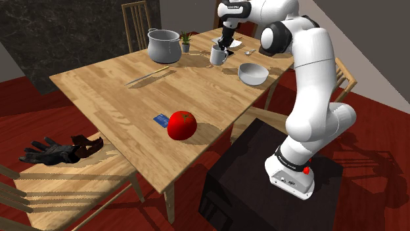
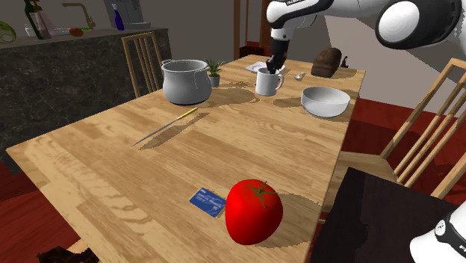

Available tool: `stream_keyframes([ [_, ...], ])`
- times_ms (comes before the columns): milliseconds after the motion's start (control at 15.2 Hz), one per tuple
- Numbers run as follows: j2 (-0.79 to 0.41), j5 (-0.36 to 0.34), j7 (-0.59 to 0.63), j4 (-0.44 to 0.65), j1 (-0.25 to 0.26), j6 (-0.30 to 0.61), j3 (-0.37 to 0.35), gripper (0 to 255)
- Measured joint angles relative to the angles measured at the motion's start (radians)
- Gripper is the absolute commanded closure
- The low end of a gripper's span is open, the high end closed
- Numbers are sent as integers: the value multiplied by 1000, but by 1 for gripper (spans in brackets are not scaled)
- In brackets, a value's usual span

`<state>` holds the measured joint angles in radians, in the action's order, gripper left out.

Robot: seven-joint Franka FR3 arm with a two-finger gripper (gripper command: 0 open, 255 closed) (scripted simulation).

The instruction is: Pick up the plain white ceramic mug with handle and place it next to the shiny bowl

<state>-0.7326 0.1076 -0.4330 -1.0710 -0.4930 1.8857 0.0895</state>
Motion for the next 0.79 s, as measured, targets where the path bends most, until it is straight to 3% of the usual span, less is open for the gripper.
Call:
stream_keyframes([
  [792, -20, 4, -7, -90, 2, 109, -2, 255],
])
